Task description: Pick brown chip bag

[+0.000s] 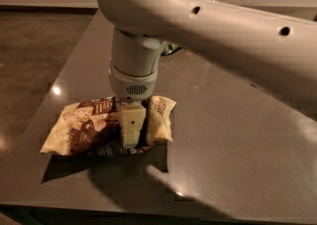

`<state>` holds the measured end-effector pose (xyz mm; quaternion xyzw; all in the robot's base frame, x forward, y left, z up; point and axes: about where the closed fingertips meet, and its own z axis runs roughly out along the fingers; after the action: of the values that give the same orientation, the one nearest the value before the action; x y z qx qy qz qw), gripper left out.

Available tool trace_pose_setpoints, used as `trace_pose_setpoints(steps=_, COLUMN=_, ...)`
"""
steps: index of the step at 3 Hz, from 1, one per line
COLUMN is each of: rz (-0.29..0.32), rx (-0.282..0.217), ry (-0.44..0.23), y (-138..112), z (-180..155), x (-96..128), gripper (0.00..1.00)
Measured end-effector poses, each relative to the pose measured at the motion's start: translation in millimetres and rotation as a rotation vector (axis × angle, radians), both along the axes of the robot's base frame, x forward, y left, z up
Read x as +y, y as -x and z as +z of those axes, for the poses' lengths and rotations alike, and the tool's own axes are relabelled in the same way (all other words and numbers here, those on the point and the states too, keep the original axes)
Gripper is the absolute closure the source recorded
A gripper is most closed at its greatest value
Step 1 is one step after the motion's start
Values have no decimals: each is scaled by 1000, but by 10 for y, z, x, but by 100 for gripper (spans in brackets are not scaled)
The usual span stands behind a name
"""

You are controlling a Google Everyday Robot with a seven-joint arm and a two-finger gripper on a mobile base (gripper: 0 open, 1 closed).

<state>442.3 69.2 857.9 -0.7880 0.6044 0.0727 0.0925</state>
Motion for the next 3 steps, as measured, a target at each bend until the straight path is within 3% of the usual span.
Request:
trace_pose_setpoints(steps=1, rz=8, rx=-5, ry=17, y=-30, z=20, x=-54, gripper=53)
trace_pose_setpoints(steps=2, rz=22, rx=-17, ry=8, y=-72, z=174, x=-114, gripper=77)
trace_pose_setpoints(steps=3, rz=130, rx=-28, ry=-43, y=-249, z=582, x=-301, gripper=100)
